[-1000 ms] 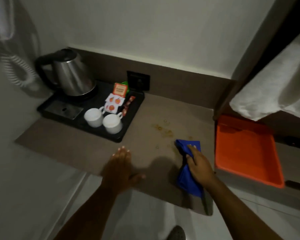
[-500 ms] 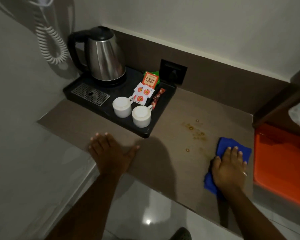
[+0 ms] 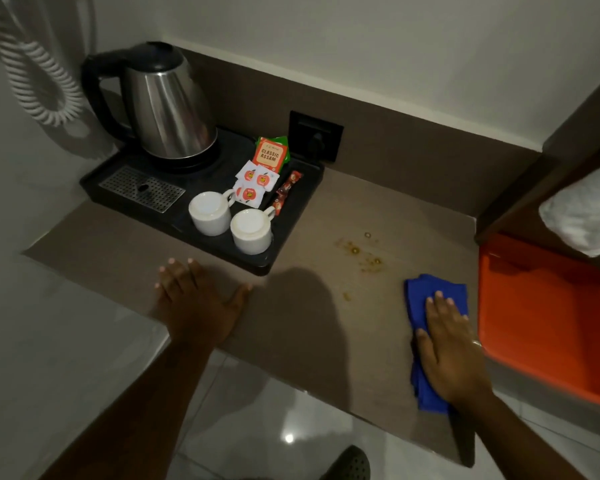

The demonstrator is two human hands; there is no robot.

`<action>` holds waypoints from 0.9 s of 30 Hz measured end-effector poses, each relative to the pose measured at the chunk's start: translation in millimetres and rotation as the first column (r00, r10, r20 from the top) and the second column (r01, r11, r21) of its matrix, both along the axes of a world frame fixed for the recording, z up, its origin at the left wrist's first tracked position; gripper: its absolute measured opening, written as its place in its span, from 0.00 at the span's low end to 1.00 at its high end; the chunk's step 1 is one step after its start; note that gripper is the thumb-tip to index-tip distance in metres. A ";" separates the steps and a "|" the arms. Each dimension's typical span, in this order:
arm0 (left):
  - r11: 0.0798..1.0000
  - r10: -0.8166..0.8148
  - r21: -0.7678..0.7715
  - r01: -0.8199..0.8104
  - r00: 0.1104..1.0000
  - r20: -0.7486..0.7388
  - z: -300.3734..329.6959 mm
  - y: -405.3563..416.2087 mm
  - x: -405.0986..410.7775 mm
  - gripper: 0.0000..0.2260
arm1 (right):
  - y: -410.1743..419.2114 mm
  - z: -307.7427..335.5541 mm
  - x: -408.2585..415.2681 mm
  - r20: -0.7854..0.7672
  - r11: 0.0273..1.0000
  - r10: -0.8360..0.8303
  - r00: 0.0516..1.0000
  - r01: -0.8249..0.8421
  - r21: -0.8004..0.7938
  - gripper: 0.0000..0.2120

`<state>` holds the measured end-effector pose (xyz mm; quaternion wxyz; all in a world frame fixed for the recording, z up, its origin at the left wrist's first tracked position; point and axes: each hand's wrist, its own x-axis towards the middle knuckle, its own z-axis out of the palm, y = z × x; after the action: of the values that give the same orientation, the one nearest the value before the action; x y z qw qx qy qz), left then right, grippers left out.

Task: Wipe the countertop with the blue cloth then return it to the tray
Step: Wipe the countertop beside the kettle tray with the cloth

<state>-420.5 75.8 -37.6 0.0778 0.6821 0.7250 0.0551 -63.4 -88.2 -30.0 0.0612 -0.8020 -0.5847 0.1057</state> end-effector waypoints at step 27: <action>0.999 -0.011 0.031 0.010 0.999 0.036 -14.6 9.8 -0.7 0.55 | 76.8 2.6 -87.1 -0.038 0.985 -0.169 0.985 0.170 0.019 0.30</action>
<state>-421.2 85.6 -52.2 0.0804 0.6858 0.7191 0.0782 -150.5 -11.4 -27.4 0.0897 -0.8460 -0.5144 0.1080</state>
